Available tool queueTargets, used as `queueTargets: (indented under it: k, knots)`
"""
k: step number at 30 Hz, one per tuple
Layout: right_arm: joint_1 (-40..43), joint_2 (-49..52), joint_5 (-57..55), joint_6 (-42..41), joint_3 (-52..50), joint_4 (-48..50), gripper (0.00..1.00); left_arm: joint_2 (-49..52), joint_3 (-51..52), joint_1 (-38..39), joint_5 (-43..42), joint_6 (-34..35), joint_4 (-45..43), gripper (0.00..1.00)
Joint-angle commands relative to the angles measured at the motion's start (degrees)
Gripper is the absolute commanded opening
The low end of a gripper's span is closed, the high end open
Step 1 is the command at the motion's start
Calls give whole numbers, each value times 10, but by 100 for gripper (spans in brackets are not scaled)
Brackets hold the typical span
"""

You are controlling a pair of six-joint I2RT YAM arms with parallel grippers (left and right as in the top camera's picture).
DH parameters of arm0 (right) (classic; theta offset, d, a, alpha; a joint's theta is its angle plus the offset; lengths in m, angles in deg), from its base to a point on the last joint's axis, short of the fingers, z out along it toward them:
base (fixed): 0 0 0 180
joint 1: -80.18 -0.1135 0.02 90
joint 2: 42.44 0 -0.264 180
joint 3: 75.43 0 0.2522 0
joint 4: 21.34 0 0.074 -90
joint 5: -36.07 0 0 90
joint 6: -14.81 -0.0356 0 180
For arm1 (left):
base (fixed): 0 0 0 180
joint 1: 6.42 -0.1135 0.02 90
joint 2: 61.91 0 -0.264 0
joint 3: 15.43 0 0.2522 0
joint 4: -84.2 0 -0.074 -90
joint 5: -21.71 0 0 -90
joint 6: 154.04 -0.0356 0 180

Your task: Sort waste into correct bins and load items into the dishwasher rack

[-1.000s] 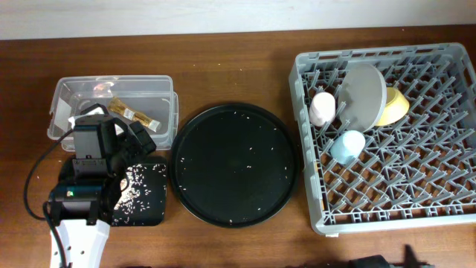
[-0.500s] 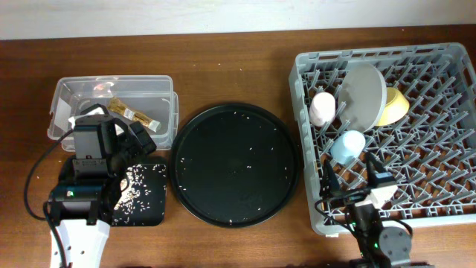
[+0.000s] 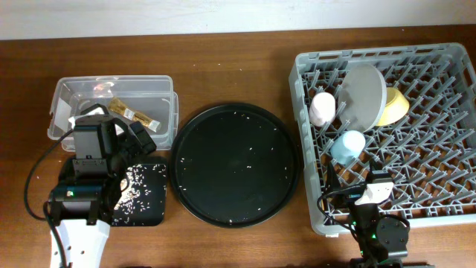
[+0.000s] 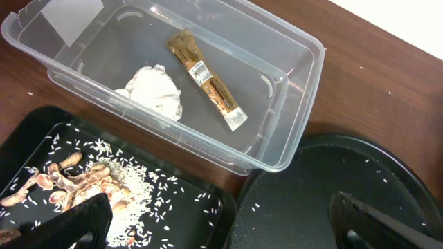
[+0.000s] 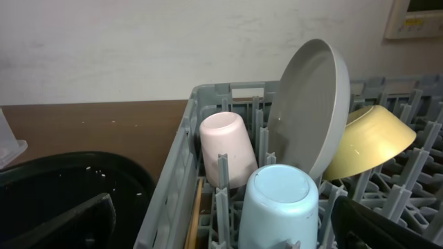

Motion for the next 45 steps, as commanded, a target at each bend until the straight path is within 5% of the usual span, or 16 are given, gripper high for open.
queueTargets:
  k: [1, 13, 18, 23, 28, 34, 37, 39, 45]
  knots:
    - [4, -4, 12, 5, -3, -1, 98, -3, -4, 0, 4, -7, -1, 99]
    - [4, -4, 12, 5, -3, -1, 98, -16, -2, -1, 3, -7, -1, 99]
    - [4, -4, 12, 5, -3, -1, 98, -181, 42, -2, 22, -7, -2, 99]
    - [4, -4, 12, 5, -3, -1, 98, -411, 265, -2, 17, -7, -13, 99]
    - [4, -4, 12, 5, -3, -1, 98, -550, 460, -2, -14, 19, -397, 99]
    - [4, -4, 12, 5, -3, -1, 98, -603, 582, -30, -72, 18, -431, 99]
    - [4, -4, 12, 5, -3, -1, 98, -603, 582, -44, -84, -113, -401, 99]
    - [4, -4, 12, 5, -3, -1, 98, -603, 582, -44, -84, -259, -400, 99]
    - [4, -4, 12, 5, -3, -1, 98, -603, 582, -43, -82, -306, -401, 99]
